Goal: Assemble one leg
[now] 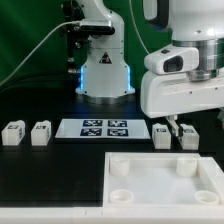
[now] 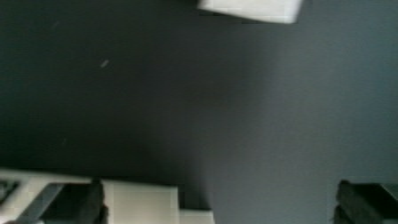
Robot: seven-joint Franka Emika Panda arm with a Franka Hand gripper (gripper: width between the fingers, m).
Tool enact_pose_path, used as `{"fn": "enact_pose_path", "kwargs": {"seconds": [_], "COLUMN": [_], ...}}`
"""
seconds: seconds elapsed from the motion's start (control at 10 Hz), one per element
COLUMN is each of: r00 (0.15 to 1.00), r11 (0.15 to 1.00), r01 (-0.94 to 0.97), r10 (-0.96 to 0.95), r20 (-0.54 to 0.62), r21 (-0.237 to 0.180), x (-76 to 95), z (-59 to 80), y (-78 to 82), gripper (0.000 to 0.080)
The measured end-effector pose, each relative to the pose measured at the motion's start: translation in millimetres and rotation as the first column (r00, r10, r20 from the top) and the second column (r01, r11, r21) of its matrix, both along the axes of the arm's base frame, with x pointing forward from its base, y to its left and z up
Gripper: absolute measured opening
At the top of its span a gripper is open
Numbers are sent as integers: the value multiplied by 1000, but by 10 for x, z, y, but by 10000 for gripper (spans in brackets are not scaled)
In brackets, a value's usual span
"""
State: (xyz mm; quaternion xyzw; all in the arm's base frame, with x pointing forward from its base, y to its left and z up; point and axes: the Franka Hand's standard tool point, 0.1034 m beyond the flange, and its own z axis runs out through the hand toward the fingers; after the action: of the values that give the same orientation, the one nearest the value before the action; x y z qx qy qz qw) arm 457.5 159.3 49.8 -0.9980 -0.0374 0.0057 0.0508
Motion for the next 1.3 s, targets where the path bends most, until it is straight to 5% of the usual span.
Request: {"fn": "enact_pose_path", "kwargs": {"seconds": [0.3,0.5,0.9,1.1,1.3], "r00": [999,977,848,700,649], "r11": [1000,1000,999,998,998], "r01": [-31,-8,-23,-57,-61], "r10": [31,5,3,20,20], "r20": [-31,-215,-529,-714,-760], "r21": [-2,-14,-30,-27,-26], "x": [15,-76,-79,-138,-147], "z": [13,43,11,4,-45], "y": [-15,-1,114,88,93], "gripper": [648,648,648,648,648]}}
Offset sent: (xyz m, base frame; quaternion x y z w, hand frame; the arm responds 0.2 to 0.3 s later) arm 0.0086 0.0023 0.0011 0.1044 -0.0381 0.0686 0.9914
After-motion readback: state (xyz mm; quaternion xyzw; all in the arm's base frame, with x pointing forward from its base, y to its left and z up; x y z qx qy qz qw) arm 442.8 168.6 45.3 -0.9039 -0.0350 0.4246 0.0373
